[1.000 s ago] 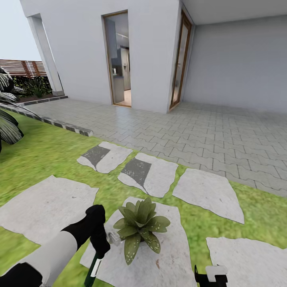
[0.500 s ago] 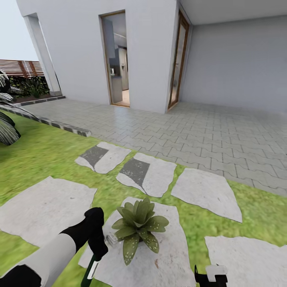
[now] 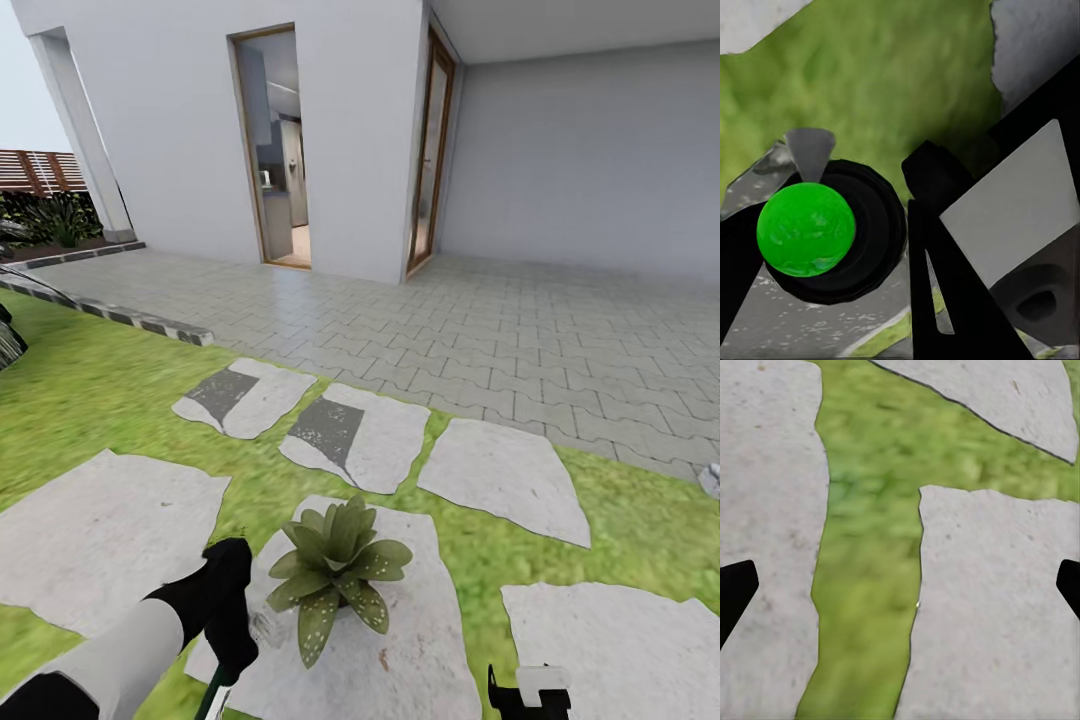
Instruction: Pick up the pesticide atomizer in the garden and spray insectifuge to fully cover both potted plants in the garden.
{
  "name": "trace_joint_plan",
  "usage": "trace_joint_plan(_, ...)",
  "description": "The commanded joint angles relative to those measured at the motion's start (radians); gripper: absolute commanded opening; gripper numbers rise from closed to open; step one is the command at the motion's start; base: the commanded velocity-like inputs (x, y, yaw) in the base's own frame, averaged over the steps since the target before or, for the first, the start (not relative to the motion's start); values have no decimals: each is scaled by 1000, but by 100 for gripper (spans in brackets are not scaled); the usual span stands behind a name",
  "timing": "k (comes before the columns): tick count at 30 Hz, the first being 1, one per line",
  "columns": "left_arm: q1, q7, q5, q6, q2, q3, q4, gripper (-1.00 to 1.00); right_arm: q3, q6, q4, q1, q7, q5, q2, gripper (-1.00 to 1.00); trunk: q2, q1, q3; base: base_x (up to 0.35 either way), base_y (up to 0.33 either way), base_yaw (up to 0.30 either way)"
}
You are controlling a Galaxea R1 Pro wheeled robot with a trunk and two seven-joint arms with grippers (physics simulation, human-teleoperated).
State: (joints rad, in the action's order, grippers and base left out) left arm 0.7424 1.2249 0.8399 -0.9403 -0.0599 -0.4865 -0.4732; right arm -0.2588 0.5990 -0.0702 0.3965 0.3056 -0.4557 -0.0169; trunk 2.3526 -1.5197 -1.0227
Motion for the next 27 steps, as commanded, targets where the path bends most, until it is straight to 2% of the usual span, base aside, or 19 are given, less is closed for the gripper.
trace_joint_plan(1,-6,10,8,-6,0,-4,-1,-100,-5,2,2,1,6,-11,0,100,0,0,-1,0,0,0)
trace_joint_plan(11,-14,9,5,-6,30,-3,-8,-100,-5,2,1,1,6,-11,0,100,0,0,-1,0,0,0)
trace_joint_plan(17,-30,9,6,-4,27,-3,0,-100,-5,2,1,1,6,-11,0,100,0,0,-1,0,0,0)
trace_joint_plan(18,-42,9,7,6,24,-3,0,-100,-5,2,1,1,6,-11,0,100,0,0,-1,0,0,0)
trace_joint_plan(20,-62,7,8,69,20,-2,2,-100,-5,2,1,1,6,-11,0,100,0,0,-1,0,0,0)
trace_joint_plan(23,-69,4,7,89,20,1,1,-100,-5,2,1,1,6,-11,0,100,0,0,-1,0,0,0)
trace_joint_plan(25,-70,2,8,93,18,24,-4,-100,-5,2,1,1,6,-11,0,100,0,0,-1,0,0,0)
trace_joint_plan(27,-70,-20,9,97,6,73,-8,-100,-5,2,1,1,6,-11,0,100,0,0,-1,0,0,0)
